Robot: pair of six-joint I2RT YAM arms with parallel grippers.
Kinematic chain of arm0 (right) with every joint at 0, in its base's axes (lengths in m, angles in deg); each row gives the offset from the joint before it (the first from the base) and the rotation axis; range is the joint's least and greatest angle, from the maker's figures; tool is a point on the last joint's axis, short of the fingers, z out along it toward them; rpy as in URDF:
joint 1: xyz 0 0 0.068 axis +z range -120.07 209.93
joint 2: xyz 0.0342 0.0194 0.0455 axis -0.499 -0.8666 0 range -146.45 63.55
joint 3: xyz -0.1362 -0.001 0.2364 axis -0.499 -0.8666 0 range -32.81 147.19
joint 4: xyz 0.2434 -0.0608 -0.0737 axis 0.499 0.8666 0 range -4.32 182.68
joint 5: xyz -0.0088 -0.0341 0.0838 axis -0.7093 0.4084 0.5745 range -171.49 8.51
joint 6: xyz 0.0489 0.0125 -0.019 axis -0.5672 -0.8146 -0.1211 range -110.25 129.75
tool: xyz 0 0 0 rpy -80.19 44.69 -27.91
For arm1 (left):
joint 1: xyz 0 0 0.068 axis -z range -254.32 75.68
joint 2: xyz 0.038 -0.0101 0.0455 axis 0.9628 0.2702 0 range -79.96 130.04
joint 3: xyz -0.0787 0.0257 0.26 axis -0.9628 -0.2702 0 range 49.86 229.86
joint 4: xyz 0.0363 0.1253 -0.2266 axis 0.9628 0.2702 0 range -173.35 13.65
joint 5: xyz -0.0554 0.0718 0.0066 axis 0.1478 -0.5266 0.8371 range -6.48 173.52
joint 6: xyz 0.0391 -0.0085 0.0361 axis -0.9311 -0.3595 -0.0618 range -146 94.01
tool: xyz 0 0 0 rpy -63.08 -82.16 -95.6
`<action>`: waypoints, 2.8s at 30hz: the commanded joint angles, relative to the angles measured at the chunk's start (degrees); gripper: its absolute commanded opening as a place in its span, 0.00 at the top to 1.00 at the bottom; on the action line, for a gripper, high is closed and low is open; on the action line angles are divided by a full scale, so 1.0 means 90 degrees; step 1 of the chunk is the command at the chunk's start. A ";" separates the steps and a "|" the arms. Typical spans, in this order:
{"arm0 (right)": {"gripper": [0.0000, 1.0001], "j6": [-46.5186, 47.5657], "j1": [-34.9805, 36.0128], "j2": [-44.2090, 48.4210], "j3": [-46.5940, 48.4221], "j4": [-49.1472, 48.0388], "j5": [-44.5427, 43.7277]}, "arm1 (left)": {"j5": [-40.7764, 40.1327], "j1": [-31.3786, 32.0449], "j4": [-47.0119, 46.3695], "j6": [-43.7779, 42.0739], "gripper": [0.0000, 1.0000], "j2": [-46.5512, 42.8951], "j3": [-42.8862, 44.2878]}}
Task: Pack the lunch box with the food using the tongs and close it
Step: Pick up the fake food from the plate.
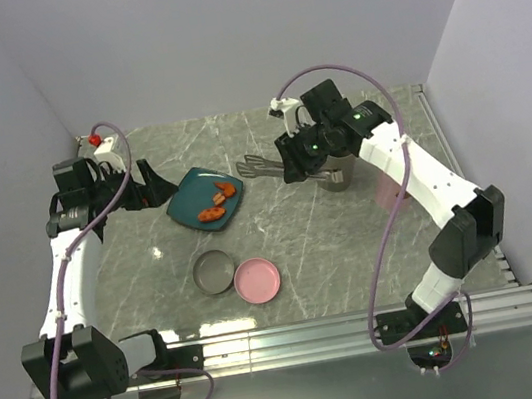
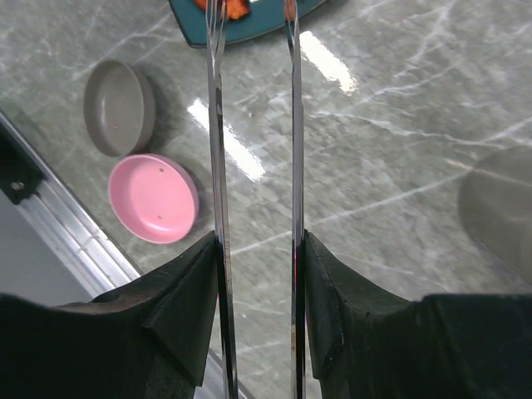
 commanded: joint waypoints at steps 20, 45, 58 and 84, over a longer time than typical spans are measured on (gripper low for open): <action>0.54 -0.1632 -0.0128 -0.1769 0.0416 -0.0751 0.2107 | -0.0197 0.0006 0.0146 -0.0530 0.02 -0.0840 -0.0463; 0.56 -0.1877 -0.0665 -0.2941 0.1051 -0.0683 0.2067 | -0.0089 0.0006 0.0108 -0.0648 0.02 -0.0683 -0.0482; 0.56 -0.1994 -0.0646 -0.3195 0.1031 -0.0771 0.2263 | -0.0177 0.0006 0.0059 -0.0687 0.02 -0.0674 -0.0551; 0.56 -0.2180 -0.0500 -0.3810 0.1412 -0.0839 0.2809 | -0.0216 0.0006 0.0000 -0.0784 0.02 -0.0391 -0.0551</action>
